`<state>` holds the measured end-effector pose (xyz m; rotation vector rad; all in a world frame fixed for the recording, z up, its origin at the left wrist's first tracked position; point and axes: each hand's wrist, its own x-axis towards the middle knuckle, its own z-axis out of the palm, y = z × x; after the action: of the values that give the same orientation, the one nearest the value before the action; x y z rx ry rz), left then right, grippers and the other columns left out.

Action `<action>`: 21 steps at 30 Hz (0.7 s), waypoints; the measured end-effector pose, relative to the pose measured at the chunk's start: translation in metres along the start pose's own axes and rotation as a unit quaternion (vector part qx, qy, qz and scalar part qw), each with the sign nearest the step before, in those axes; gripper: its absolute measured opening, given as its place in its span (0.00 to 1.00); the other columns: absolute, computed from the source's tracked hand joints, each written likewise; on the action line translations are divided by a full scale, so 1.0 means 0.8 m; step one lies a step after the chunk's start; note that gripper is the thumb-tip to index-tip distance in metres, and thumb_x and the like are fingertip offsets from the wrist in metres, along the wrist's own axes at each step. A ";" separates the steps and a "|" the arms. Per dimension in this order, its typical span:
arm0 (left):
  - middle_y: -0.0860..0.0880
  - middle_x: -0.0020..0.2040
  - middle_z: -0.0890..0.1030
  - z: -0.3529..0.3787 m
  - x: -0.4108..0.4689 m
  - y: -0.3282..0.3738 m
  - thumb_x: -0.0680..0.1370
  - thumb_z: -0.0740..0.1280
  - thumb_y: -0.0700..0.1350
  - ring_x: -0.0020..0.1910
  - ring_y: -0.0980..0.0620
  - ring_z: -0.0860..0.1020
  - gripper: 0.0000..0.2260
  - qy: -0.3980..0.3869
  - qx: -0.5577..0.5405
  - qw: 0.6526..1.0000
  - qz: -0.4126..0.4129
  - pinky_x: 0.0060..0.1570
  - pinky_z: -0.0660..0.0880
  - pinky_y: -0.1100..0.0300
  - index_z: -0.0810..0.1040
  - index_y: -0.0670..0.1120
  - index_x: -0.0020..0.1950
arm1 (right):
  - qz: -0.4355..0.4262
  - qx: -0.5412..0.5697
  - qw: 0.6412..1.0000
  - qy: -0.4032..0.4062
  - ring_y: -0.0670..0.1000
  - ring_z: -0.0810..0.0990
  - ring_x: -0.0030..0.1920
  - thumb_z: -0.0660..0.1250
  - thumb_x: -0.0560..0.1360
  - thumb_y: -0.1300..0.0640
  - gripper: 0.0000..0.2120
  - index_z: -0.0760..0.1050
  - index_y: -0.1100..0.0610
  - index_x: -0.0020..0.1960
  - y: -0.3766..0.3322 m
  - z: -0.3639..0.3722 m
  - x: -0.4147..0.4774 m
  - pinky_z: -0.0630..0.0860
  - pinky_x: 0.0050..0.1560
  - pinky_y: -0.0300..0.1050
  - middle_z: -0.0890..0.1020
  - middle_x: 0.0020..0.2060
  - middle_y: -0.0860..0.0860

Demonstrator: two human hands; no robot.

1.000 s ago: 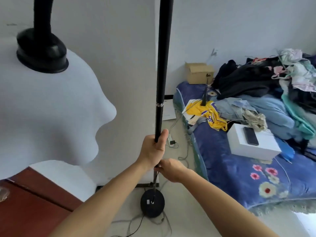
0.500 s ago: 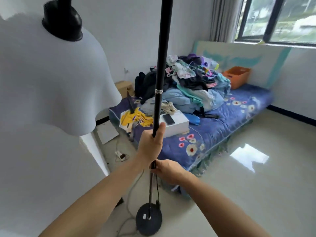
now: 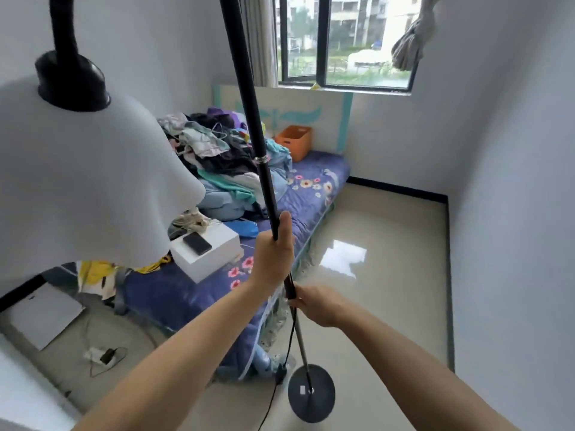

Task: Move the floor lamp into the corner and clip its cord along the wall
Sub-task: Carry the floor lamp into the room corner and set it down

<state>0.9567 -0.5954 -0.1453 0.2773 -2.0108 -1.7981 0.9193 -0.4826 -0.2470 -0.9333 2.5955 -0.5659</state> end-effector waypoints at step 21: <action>0.53 0.20 0.62 0.460 0.326 -0.078 0.67 0.58 0.79 0.21 0.49 0.62 0.34 -0.162 0.016 0.987 -0.006 0.28 0.62 0.49 0.62 0.51 0.21 | 0.183 0.067 0.979 0.063 0.57 0.79 0.58 0.58 0.81 0.46 0.11 0.73 0.47 0.60 0.428 -0.220 0.129 0.75 0.56 0.52 0.82 0.57 0.50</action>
<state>0.5556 -0.3844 -0.1851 0.0043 -2.2603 -1.9224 0.5866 -0.2634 -0.2710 -0.3734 2.7067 -0.7025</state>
